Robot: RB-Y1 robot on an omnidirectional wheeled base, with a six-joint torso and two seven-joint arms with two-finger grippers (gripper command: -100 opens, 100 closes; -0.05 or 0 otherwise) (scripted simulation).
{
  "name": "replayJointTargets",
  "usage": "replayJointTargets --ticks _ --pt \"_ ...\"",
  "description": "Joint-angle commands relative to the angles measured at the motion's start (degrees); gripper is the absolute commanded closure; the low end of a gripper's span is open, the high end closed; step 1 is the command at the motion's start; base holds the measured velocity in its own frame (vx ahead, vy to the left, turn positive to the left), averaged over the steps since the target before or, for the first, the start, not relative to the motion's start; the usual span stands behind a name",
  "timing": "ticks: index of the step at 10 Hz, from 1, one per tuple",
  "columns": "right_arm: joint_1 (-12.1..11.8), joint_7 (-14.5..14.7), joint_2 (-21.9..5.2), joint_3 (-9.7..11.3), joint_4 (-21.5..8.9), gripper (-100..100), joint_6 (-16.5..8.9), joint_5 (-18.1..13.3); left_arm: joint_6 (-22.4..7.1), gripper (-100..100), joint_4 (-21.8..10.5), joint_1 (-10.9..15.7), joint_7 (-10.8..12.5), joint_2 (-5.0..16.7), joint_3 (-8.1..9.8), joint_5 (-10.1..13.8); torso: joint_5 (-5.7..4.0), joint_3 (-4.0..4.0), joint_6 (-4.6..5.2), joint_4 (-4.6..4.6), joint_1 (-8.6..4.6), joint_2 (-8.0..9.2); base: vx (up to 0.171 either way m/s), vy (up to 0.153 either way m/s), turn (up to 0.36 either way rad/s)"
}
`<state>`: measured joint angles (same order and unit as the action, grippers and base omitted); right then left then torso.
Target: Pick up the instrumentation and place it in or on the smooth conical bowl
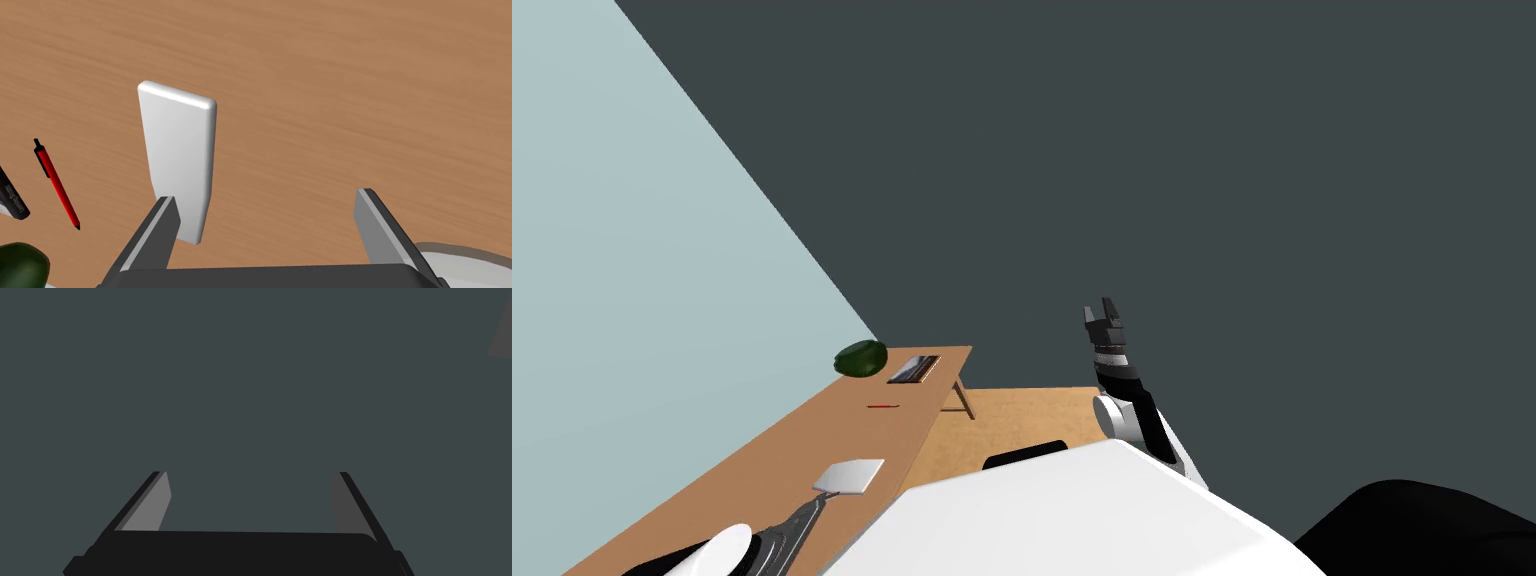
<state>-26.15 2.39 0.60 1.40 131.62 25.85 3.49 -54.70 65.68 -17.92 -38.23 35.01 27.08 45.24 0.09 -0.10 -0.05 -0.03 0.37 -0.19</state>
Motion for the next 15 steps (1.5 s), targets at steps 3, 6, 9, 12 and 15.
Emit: replayJointTargets --ticks 3,6,9,12,15 --pt "-0.02 0.00 0.00 -0.01 0.00 0 0.00 0.00 -3.59 -100 -4.91 -0.66 -3.33 1.08 1.34 2.09 0.03 -0.03 -0.10 -0.02 0.09 -0.05 0.020 0.082 -0.294" --pt "-0.02 0.00 -0.01 -0.02 0.00 0 0.00 0.00 -5.20 -100 -8.14 -1.29 -5.42 1.58 2.05 3.03 0.04 -0.03 -0.13 -0.02 0.14 -0.05 0.016 0.097 -0.239" --pt "-0.02 0.00 -0.01 -0.02 0.00 0 0.00 0.00 -6.27 -100 -11.86 -2.31 -7.73 1.81 2.64 3.64 0.05 -0.09 -0.08 -0.04 0.23 -0.16 0.029 0.128 -0.308" --pt "-0.02 0.00 -0.01 -0.02 0.00 0 0.00 0.00 -6.09 -100 -15.24 -3.45 -9.55 0.41 2.55 3.57 0.07 -0.12 -0.08 -0.05 0.32 -0.21 0.044 0.149 -0.275" --pt "-0.03 0.00 0.00 -0.02 0.00 0 0.00 0.00 -4.09 -100 -17.04 -1.82 -9.89 0.13 2.04 3.30 -0.02 -0.10 -0.14 -0.05 -0.15 -0.17 0.003 0.044 -0.024"
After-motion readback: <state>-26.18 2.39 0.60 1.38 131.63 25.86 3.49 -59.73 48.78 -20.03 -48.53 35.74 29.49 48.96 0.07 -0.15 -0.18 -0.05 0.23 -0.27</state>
